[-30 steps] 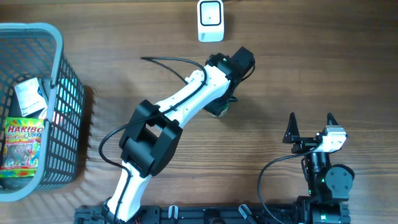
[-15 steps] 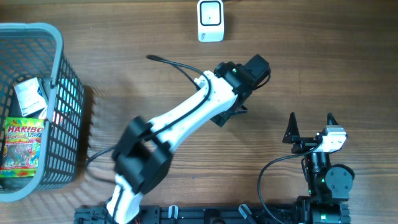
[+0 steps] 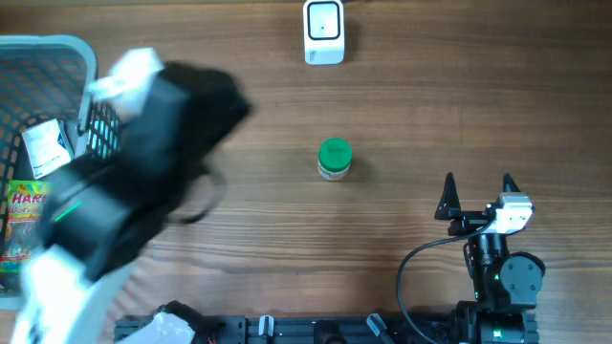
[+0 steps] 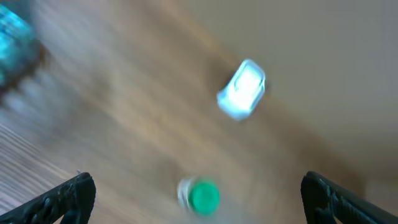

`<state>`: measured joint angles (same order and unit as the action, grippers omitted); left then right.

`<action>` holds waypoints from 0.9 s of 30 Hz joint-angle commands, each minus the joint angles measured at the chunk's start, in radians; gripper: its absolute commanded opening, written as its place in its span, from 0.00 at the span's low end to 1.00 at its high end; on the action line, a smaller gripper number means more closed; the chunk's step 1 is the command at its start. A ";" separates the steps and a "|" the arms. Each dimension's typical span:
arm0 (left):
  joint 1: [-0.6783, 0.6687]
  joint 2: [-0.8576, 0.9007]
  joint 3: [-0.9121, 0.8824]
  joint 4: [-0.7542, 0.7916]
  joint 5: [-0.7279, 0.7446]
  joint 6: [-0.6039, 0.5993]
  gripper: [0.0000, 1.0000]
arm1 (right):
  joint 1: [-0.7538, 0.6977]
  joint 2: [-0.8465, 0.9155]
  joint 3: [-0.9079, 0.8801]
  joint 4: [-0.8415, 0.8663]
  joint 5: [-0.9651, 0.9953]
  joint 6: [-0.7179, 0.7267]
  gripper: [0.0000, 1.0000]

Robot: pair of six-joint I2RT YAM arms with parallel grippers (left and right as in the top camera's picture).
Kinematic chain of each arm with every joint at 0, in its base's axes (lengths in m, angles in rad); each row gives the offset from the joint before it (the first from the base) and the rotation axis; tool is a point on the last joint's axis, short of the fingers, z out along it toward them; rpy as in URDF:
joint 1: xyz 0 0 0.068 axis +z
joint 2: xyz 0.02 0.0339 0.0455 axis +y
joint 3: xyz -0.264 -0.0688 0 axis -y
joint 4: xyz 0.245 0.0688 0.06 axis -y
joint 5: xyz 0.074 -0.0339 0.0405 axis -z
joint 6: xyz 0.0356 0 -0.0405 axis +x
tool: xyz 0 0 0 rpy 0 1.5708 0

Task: Scan the item barcode
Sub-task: 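Reach the left gripper into the basket and grasp the Haribo bag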

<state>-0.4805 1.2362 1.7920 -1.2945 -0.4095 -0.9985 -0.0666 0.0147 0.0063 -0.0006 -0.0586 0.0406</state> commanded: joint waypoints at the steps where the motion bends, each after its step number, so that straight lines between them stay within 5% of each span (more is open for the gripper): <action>1: 0.278 -0.149 0.002 -0.006 -0.064 0.076 1.00 | 0.004 -0.007 -0.001 0.002 0.013 0.012 1.00; 5: 0.666 -0.213 0.002 -0.055 -0.055 0.075 1.00 | 0.004 -0.007 -0.001 0.002 0.013 0.012 1.00; 12: 1.093 -0.043 0.001 -0.121 0.133 0.152 1.00 | 0.004 -0.007 -0.001 0.002 0.013 0.012 1.00; 18: 1.219 0.232 -0.018 -0.190 0.167 0.182 1.00 | 0.004 -0.007 -0.001 0.002 0.013 0.012 1.00; 27: 1.291 0.328 -0.323 0.066 0.219 0.289 1.00 | 0.004 -0.007 -0.001 0.002 0.013 0.012 1.00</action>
<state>0.7876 1.5665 1.5879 -1.3037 -0.2108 -0.7681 -0.0666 0.0147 0.0063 -0.0010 -0.0582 0.0406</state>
